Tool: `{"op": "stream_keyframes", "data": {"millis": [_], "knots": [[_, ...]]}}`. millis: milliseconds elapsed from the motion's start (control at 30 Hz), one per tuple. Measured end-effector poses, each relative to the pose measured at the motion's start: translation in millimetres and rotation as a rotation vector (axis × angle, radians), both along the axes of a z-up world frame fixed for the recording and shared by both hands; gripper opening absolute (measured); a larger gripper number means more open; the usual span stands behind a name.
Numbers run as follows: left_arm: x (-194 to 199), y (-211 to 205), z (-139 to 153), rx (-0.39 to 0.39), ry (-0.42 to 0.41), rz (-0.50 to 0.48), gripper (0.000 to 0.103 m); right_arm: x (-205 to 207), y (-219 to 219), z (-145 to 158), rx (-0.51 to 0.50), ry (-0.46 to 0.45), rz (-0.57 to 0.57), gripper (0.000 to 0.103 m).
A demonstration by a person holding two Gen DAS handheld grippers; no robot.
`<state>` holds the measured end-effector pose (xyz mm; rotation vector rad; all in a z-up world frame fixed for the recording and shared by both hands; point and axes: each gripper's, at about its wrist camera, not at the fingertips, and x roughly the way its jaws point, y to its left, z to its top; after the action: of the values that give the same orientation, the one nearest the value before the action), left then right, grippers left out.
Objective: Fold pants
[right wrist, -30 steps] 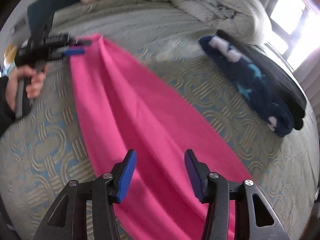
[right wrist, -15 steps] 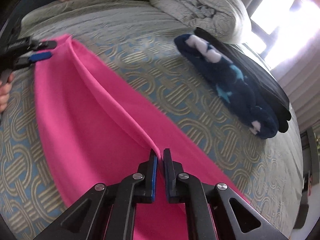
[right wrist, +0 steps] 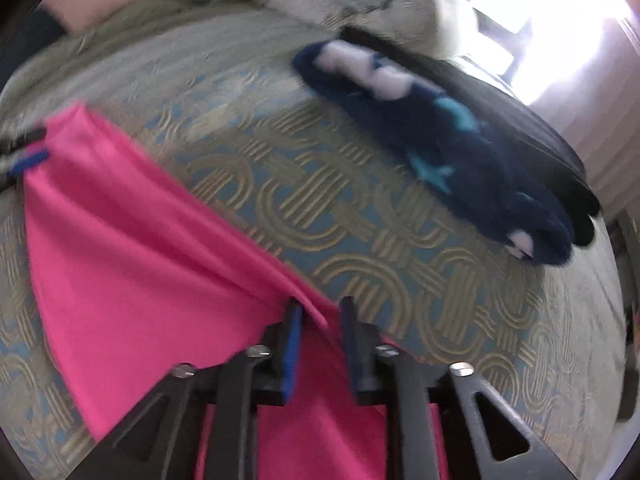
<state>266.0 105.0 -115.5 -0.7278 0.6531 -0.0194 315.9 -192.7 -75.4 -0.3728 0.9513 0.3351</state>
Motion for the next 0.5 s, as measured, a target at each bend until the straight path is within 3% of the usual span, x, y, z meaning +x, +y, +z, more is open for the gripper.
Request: {"op": "stream_keyframes", "data": {"millis": [100,233,267,300,367,433,500], "knots": [[4,-3,16,0.112,-0.003,0.027,0.058,-9,-35,28,0.104,-0.026,-0.055,0.042],[13,-18,34,0.27,0.001,0.0,0.052,-21,-87,54,0.129,-0.042,-0.126,0.041],[15,-23,37,0.292,0.003,-0.012,0.051,-23,-98,57,0.136,-0.042,-0.142,0.039],[16,-28,41,0.309,0.003,-0.027,0.051,-28,-112,60,0.145,-0.041,-0.157,0.03],[16,-39,46,0.308,0.006,-0.065,0.049,-36,-130,60,0.14,-0.038,-0.178,0.019],[10,-53,50,0.272,0.011,-0.124,0.049,-42,-146,57,0.135,-0.03,-0.178,0.017],[3,-85,53,0.241,0.009,-0.244,0.049,-49,-154,50,0.124,0.005,-0.123,0.018]]}}
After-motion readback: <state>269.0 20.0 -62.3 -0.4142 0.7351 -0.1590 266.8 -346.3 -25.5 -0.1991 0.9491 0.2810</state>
